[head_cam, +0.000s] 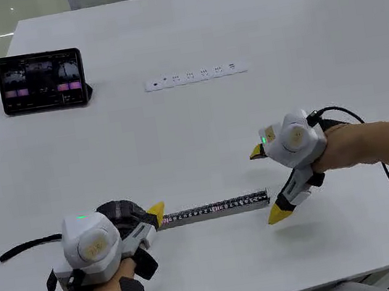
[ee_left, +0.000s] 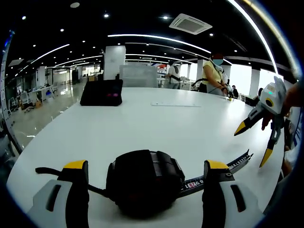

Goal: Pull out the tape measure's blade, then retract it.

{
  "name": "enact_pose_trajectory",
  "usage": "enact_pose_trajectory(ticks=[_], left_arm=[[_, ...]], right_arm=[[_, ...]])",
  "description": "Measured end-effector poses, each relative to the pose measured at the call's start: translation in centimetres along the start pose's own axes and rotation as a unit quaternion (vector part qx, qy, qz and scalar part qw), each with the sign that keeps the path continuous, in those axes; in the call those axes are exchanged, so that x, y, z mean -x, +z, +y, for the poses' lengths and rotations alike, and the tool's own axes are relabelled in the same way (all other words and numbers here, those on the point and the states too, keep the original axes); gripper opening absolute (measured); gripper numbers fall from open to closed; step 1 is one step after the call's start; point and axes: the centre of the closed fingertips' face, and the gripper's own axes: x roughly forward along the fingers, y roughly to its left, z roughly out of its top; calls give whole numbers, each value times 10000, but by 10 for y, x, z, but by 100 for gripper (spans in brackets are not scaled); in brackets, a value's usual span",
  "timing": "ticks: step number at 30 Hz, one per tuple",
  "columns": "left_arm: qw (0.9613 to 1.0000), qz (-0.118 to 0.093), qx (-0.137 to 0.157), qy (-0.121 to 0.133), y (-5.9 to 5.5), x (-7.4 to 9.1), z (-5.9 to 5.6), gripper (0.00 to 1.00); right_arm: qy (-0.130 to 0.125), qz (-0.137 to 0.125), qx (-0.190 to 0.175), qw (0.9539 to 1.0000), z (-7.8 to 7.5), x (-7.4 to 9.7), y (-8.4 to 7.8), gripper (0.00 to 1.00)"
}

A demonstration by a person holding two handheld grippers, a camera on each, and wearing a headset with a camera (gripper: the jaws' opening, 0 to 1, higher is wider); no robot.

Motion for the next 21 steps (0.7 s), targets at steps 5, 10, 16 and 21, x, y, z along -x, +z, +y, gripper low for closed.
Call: enact_pose_trajectory(ticks=[5, 10, 16, 21], left_arm=[[10000, -48, 25, -21, -3, 1, 2, 99], [9999, -105, -98, -32, -1, 0, 2, 99], [9999, -102, -100, -35, -3, -2, 5, 99], [9999, -131, -69, -43, -3, -2, 4, 99]], right_arm=[[31, 65, 37, 10000, 0, -3, -3, 66], [144, 106, 28, 9998, 3, -6, -5, 53], [258, 149, 32, 9996, 10, -9, -10, 44], [251, 164, 10, 9995, 10, -7, -12, 34]])
